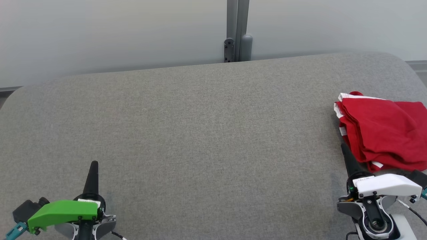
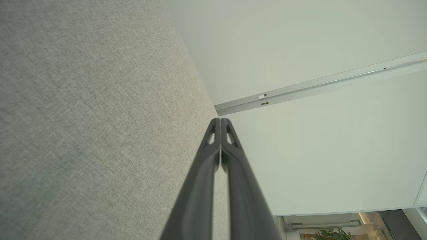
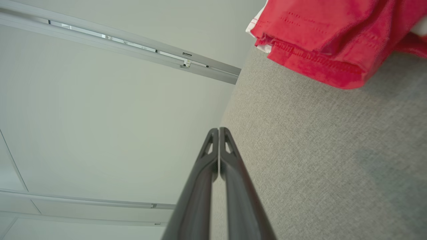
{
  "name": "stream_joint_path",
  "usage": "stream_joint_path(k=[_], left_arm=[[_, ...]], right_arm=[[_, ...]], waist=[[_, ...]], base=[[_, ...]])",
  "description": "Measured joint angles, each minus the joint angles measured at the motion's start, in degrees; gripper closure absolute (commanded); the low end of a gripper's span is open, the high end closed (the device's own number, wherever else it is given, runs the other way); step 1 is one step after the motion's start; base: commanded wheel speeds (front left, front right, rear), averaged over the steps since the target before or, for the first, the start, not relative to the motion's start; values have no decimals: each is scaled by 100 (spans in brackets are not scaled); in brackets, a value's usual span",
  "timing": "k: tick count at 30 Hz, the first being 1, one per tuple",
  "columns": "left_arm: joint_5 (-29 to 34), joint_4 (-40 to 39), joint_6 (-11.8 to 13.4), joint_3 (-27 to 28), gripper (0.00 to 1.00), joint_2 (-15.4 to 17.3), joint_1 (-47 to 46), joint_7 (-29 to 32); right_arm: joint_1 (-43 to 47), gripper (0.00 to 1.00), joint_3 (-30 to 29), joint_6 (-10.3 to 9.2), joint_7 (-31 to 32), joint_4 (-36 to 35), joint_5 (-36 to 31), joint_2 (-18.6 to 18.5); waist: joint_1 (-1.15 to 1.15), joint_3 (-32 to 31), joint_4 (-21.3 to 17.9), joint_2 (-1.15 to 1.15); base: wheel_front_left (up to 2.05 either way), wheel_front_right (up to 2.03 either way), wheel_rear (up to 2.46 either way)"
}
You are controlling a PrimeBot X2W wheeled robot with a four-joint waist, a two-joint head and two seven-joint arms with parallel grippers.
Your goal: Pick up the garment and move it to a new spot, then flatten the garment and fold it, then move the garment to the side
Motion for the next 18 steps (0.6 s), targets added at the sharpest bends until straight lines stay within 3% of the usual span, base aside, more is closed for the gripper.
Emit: stream_joint_path(k=[18], left_arm=[[-730, 21, -115, 146, 100, -15, -67, 225]], right_arm=[[8, 100, -80, 0, 227, -30, 848, -5]], waist=[[0, -50, 12, 0]], base=[[0, 0, 0]])
